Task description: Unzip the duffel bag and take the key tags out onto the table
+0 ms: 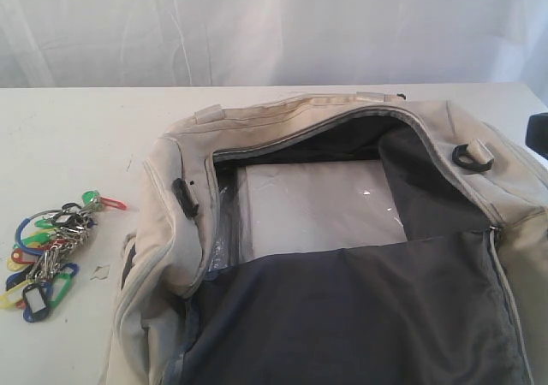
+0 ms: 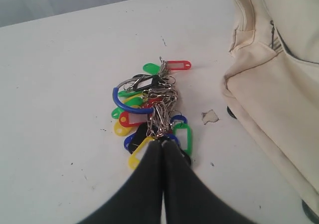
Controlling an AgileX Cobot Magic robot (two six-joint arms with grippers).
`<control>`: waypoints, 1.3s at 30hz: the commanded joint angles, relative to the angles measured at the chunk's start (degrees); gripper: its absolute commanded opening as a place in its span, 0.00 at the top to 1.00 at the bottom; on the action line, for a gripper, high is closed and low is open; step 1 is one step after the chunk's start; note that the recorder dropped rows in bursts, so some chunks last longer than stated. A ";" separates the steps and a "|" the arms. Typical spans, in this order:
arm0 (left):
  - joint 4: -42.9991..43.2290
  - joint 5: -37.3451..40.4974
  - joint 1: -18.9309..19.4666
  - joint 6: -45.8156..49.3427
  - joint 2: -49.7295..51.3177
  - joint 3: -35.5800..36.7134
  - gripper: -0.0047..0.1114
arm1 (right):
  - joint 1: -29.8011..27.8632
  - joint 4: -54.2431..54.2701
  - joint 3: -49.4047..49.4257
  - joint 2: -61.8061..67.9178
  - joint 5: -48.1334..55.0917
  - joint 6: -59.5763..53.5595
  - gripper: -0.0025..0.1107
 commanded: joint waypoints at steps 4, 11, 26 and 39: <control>0.26 -0.39 -0.11 -0.09 -0.28 0.25 0.96 | 0.01 -0.40 0.21 -0.27 -0.60 -0.03 0.98; -0.35 2.59 -0.11 -11.38 -0.28 0.25 0.96 | 0.01 -0.40 0.21 -0.27 -0.60 -0.03 0.98; 1.10 2.47 -0.11 0.58 -0.28 0.25 0.96 | 0.01 -0.40 0.21 -0.27 -0.60 -0.03 0.98; 1.10 2.47 -0.11 1.69 -0.28 0.25 0.96 | 0.01 -0.40 0.21 -0.27 -0.60 -0.03 0.98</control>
